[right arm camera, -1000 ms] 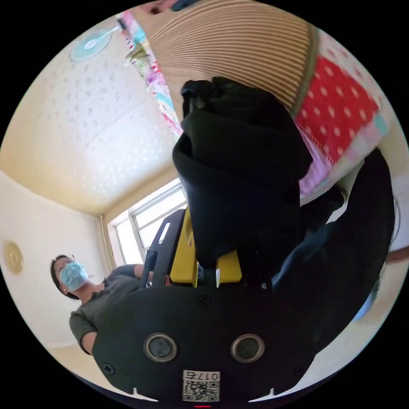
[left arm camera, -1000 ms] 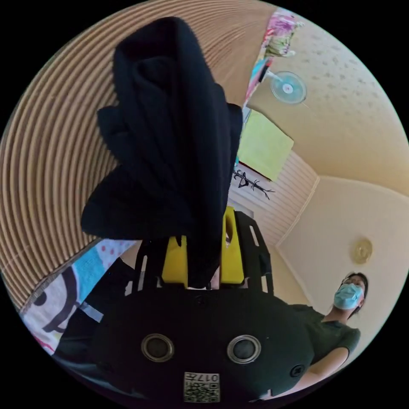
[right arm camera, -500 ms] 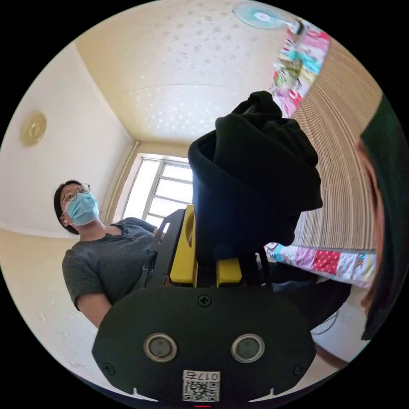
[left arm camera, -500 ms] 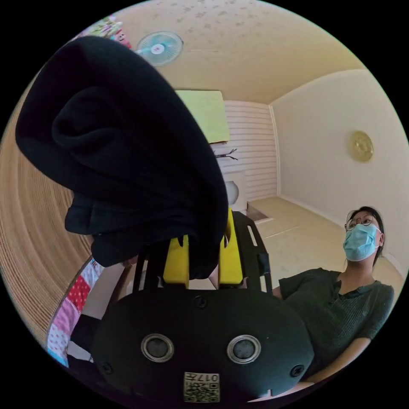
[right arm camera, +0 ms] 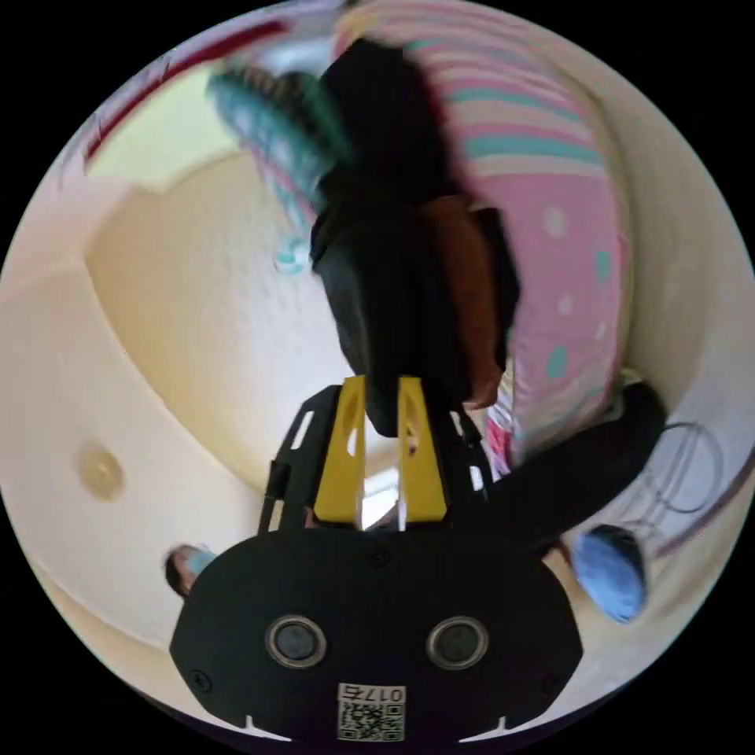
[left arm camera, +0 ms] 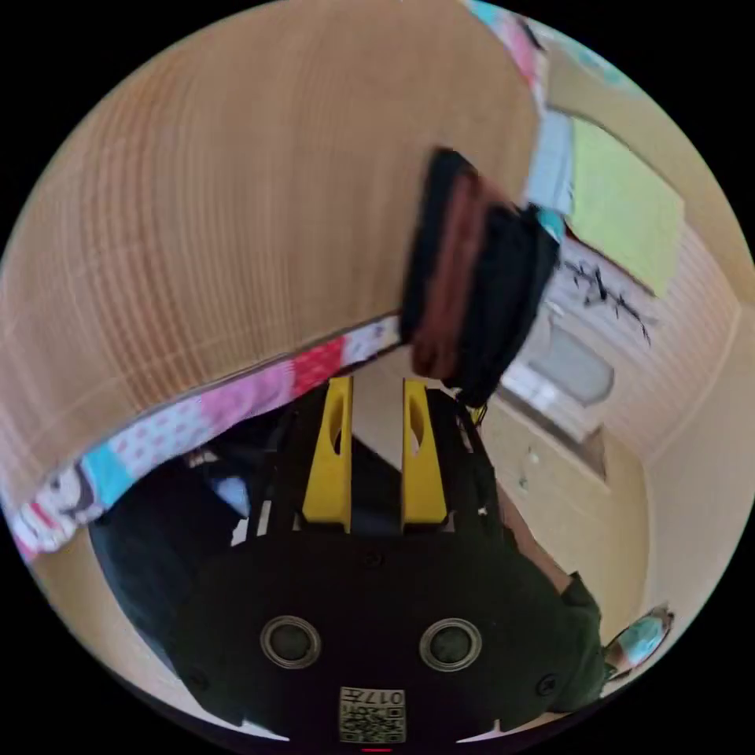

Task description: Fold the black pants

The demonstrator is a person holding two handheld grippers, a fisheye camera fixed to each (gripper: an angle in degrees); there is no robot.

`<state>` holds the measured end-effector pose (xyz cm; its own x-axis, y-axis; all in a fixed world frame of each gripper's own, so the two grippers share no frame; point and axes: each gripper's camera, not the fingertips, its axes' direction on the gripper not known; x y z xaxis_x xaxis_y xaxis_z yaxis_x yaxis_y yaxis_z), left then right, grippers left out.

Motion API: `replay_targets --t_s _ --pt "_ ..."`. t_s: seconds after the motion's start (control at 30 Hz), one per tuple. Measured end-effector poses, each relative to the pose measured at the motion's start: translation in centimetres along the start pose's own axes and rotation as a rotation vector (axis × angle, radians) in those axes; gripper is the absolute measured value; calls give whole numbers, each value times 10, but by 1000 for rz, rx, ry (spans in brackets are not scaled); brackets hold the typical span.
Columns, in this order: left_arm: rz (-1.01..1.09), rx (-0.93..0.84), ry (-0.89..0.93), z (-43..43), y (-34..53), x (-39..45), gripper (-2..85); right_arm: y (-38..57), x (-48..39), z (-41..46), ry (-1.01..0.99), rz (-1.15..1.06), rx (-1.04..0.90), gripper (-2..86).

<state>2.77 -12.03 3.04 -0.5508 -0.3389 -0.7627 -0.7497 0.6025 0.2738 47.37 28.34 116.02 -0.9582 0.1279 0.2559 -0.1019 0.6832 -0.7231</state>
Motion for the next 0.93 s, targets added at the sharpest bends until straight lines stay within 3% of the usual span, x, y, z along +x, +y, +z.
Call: replay_targets --t_s 0.07,0.13,0.23,0.33,0.4,0.5,0.57,0.63,0.67,0.77,0.8,0.93 --pt "-228 264 145 -102 74 -95 78 75 59 -68 -218 -5 457 18" --pt "-331 476 215 -173 149 -139 65 133 100 -91 -344 -1 719 11" --pt "-503 740 213 -259 289 -171 63 205 157 -85 -430 133 878 6" --pt "-655 890 184 -284 402 -166 58 233 174 -55 -239 328 909 4" --pt "-722 933 206 -268 442 -157 52 215 180 -22 -156 434 831 3" --pt "-774 941 343 -200 460 -134 39 129 189 68 11 645 364 4" --pt "-786 987 512 -122 448 -96 19 49 162 166 133 496 -54 3" --pt "-771 972 695 -77 441 -77 3 15 134 239 262 421 -260 3" --pt "-783 960 833 -78 455 -87 0 2 116 287 333 371 -372 3" --pt "-886 1287 711 -135 523 -67 -7 1 82 396 531 233 -626 3" --pt "-880 1315 696 -146 528 -63 -8 4 79 414 584 205 -668 3" --pt "-723 1136 781 -197 485 -38 -9 54 91 497 919 36 -844 3"
